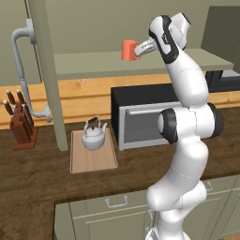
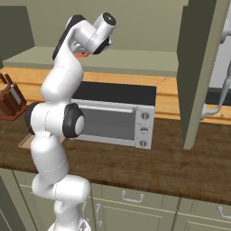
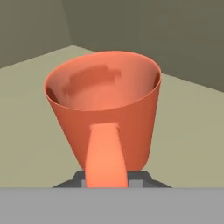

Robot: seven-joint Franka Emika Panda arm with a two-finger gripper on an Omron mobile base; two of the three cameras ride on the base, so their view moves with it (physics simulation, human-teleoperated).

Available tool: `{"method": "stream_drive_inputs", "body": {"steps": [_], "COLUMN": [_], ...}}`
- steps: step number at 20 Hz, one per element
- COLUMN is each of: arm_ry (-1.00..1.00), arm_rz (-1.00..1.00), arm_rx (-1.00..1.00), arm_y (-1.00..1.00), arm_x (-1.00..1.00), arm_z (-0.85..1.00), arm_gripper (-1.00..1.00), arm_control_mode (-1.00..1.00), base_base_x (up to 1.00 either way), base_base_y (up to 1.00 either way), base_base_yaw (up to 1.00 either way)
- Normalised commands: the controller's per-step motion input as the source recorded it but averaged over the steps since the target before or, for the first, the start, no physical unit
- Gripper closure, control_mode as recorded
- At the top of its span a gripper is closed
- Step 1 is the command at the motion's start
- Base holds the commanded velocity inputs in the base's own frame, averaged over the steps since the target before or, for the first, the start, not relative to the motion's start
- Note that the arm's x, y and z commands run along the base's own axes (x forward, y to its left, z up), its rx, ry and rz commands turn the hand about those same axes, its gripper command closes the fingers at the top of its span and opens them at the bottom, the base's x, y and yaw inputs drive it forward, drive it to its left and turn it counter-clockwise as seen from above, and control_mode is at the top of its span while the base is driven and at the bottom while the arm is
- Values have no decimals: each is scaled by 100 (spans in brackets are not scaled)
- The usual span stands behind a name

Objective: Pick the kettle from the counter and place it on the tray. Then pick the mug from the cabinet and place it on the tray. Then close the cabinet doors.

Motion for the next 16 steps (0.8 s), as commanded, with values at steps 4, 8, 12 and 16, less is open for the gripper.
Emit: {"method": "stream_drive_inputs", "body": {"steps": [4,8,12,16], "arm_ry": [-14,-8,-2,0], "arm_rz": [0,0,-2,-4], "arm_rx": [0,0,0,0], "arm_y": [24,28,24,17], "arm_x": [-10,-34,-64,-96], "arm_z": [0,0,0,-4], "arm_gripper": [100,100,100,100], "arm_control_mode": [-100,-100,-100,-100], "base_base_x": [0,0,0,0], "base_base_y": [0,0,0,0], "base_base_yaw": [0,0,0,0]}}
